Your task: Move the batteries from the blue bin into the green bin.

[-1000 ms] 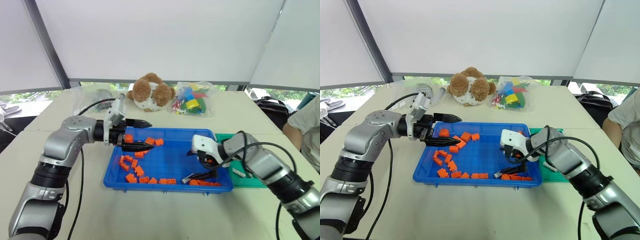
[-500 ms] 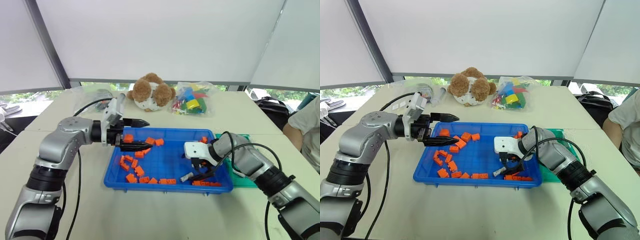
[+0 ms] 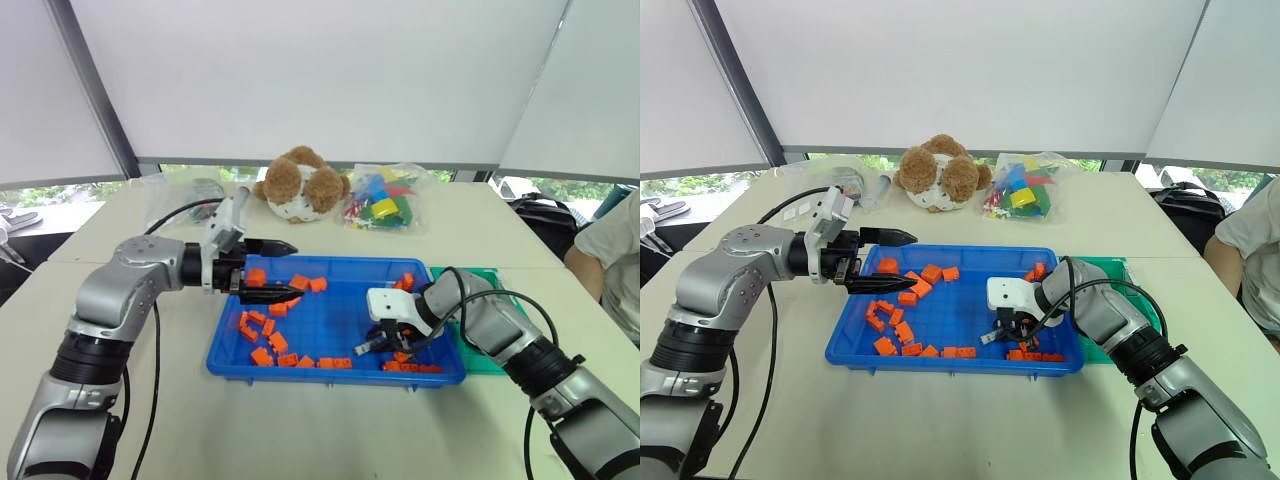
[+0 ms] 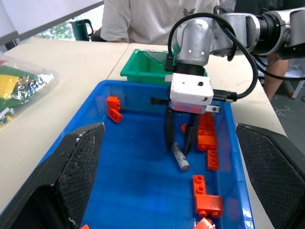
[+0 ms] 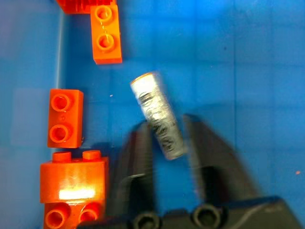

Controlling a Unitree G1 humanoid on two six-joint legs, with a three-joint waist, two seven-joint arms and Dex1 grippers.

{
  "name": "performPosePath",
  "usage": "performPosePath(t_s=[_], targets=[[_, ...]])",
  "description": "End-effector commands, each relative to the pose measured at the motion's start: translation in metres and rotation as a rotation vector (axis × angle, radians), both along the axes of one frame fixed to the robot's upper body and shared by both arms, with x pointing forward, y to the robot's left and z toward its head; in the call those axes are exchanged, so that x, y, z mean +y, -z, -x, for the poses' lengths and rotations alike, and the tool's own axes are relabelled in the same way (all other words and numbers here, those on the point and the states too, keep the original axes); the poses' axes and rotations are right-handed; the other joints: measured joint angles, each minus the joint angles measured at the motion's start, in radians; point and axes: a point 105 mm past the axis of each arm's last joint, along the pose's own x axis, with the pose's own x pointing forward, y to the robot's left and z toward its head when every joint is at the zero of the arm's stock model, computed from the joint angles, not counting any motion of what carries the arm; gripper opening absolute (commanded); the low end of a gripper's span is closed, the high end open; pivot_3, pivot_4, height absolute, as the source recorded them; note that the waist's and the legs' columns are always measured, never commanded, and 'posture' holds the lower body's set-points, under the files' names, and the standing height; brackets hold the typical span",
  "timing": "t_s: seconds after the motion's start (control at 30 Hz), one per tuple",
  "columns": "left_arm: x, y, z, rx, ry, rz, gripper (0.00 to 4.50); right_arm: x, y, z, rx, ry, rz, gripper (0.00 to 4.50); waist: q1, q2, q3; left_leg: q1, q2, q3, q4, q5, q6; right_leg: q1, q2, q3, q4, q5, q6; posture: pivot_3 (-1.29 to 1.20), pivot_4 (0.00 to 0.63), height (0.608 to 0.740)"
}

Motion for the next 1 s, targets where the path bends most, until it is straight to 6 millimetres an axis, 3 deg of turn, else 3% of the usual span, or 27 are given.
performPosePath(t_s=[0.03, 0.1, 0.23, 0.33, 0.4, 0.5, 0.57, 0.77, 0.87, 1.0], targets=[[-0.001, -0.013, 0.004, -0.059, 0.011, 0.003, 4.5, 0.005, -0.004, 0.001, -0.024, -0.01, -0.01, 0.01, 0.0, 0.0, 0.0, 0.0, 0.0, 0.0, 0.0, 0.0, 0.0, 0.0, 0.0, 0.0, 0.0, 0.0, 0.0, 0.0, 0.15, 0.733], [-0.001, -0.013, 0.004, -0.057, 0.014, 0.002, 4.5, 0.007, -0.017, -0.002, -0.072, 0.011, -0.042, 0.01, 0.0, 0.0, 0.0, 0.0, 0.0, 0.0, 0.0, 0.0, 0.0, 0.0, 0.0, 0.0, 0.0, 0.0, 0.0, 0.0, 0.15, 0.733], [-0.002, -0.012, 0.005, -0.055, 0.019, 0.004, 4.5, -0.004, -0.073, -0.006, -0.22, 0.13, -0.173, 0.01, 0.002, 0.0, 0.0, 0.0, 0.0, 0.0, 0.0, 0.0, 0.0, 0.0, 0.0, 0.0, 0.0, 0.0, 0.0, 0.0, 0.15, 0.733], [-0.003, -0.011, 0.005, -0.053, 0.022, 0.006, 4.5, -0.049, -0.114, -0.008, -0.36, 0.332, -0.201, 0.01, 0.012, 0.0, 0.0, -0.001, 0.0, 0.0, 0.0, 0.0, 0.0, 0.0, -0.001, 0.0, 0.0, 0.0, 0.0, 0.0, 0.15, 0.733], [-0.003, -0.011, 0.004, -0.051, 0.026, 0.008, 4.5, -0.084, -0.127, -0.005, -0.422, 0.471, -0.179, 0.01, 0.022, 0.0, 0.0, -0.001, -0.001, 0.001, 0.0, -0.001, 0.002, 0.0, -0.001, 0.0, -0.001, 0.0, 0.0, 0.0, 0.15, 0.733], [-0.004, -0.01, 0.003, -0.049, 0.032, 0.011, 4.5, -0.125, -0.128, 0.006, -0.45, 0.622, -0.127, 0.01, 0.026, 0.0, 0.0, 0.0, -0.001, 0.001, 0.0, -0.001, 0.002, 0.001, -0.001, 0.0, -0.001, 0.0, 0.0, 0.0, 0.15, 0.733], [-0.005, -0.01, 0.002, -0.05, 0.037, 0.017, 4.5, -0.141, -0.123, 0.015, -0.432, 0.684, -0.112, 0.01, 0.023, 0.0, 0.0, 0.0, -0.001, 0.001, 0.0, -0.001, 0.002, 0.001, -0.001, 0.0, -0.001, 0.0, 0.0, 0.0, 0.15, 0.733], [-0.005, -0.011, -0.002, -0.049, 0.045, 0.021, 4.5, -0.161, -0.094, 0.028, -0.359, 0.779, -0.091, 0.01, 0.001, 0.0, 0.0, 0.001, -0.001, 0.0, 0.0, -0.001, 0.002, 0.001, 0.0, 0.001, 0.0, 0.0, 0.0, 0.0, 0.15, 0.733], [-0.005, -0.011, -0.003, -0.049, 0.049, 0.02, 4.5, -0.168, -0.089, 0.028, -0.349, 0.816, -0.095, 1.41, -0.001, 0.0, 0.0, 0.001, -0.001, 0.0, 0.0, -0.001, 0.002, 0.001, 0.0, 0.001, 0.0, 0.0, 0.0, 0.0, 0.15, 0.733], [-0.004, -0.011, -0.004, -0.05, 0.052, 0.016, 4.5, -0.16, -0.101, 0.03, -0.342, 0.801, -0.166, 3.47, 0.002, 0.0, 0.0, 0.0, -0.001, 0.0, 0.0, -0.001, 0.002, 0.001, 0.0, 0.001, 0.0, 0.0, 0.0, 0.0, 0.15, 0.733]])
